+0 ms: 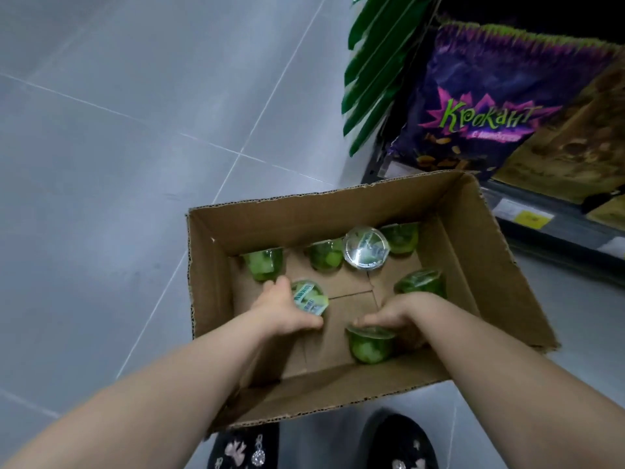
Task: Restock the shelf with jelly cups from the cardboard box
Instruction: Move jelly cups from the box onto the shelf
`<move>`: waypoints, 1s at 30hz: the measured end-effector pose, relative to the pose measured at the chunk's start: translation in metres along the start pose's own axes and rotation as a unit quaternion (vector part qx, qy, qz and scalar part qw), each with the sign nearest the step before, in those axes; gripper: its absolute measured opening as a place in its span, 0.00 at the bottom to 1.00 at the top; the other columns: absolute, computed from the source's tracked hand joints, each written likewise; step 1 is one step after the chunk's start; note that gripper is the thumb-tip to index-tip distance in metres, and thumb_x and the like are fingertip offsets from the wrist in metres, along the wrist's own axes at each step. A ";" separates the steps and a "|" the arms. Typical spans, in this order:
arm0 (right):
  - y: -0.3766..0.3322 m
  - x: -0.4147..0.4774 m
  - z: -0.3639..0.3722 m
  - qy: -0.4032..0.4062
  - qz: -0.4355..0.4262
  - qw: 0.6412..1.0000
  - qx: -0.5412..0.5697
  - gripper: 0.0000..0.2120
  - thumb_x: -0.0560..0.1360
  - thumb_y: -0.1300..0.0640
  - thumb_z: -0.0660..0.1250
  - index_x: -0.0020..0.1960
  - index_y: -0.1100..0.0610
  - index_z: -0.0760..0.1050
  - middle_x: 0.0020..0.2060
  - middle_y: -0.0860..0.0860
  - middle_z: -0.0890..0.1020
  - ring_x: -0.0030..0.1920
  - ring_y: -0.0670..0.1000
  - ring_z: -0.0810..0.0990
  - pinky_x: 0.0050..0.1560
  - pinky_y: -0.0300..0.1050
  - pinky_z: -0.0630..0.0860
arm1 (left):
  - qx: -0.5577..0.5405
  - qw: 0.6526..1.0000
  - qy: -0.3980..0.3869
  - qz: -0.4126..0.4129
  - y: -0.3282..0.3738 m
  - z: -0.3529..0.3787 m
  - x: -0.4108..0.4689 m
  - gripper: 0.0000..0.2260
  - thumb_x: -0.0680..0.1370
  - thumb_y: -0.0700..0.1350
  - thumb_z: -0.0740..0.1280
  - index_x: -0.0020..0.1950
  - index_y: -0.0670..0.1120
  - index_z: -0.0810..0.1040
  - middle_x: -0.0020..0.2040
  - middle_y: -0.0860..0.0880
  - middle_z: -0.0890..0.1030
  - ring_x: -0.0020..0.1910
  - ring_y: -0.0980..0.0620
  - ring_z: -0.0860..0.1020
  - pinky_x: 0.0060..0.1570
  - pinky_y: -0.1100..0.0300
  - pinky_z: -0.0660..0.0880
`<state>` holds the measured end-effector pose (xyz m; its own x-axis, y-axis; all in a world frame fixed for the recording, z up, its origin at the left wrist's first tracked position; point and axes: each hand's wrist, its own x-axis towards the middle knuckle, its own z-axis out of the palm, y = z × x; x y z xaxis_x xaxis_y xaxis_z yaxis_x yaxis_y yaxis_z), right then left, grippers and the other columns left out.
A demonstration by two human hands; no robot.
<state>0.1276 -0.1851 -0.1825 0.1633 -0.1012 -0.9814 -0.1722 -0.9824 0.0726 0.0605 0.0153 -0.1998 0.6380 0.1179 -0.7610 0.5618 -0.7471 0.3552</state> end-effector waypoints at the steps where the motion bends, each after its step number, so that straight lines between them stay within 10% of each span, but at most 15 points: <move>1: -0.004 0.003 0.001 -0.008 0.009 1.000 -0.014 0.43 0.72 0.33 0.64 0.75 0.59 0.59 0.71 0.59 0.67 0.65 0.58 0.71 0.65 0.52 0.71 | -0.004 1.000 0.004 0.003 0.001 -0.001 -0.002 0.45 0.63 0.60 0.76 0.72 0.46 0.61 0.65 0.44 0.67 0.63 0.46 0.71 0.60 0.56 0.71; 15: 0.001 0.033 0.007 0.038 -0.055 0.996 -0.053 0.38 0.72 0.39 0.67 0.75 0.53 0.59 0.71 0.56 0.66 0.65 0.57 0.71 0.62 0.48 0.73 | -0.020 1.000 0.014 0.014 0.012 0.002 -0.003 0.43 0.62 0.60 0.77 0.71 0.47 0.62 0.63 0.46 0.68 0.61 0.48 0.72 0.59 0.58 0.70; 20: 0.013 0.017 0.001 0.148 -0.121 0.980 0.053 0.27 0.70 0.38 0.68 0.63 0.53 0.73 0.59 0.52 0.77 0.54 0.52 0.77 0.50 0.44 0.75 | -0.028 0.999 0.038 0.024 0.026 -0.017 -0.011 0.44 0.61 0.59 0.78 0.71 0.47 0.64 0.63 0.47 0.69 0.59 0.50 0.73 0.58 0.60 0.71; 30: 0.054 -0.251 -0.053 0.265 -0.273 0.785 0.489 0.15 0.65 0.45 0.75 0.45 0.51 0.76 0.50 0.50 0.78 0.55 0.52 0.76 0.58 0.52 0.74 | -0.139 0.980 0.086 0.114 0.152 -0.175 -0.208 0.49 0.54 0.64 0.71 0.74 0.50 0.65 0.65 0.50 0.72 0.58 0.52 0.75 0.53 0.61 0.73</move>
<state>0.1284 -0.2212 0.0770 0.8088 -0.0128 -0.5879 -0.5568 -0.3383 -0.7586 0.1055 -0.0085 0.1073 0.8292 0.0951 -0.5508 0.5012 -0.5629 0.6572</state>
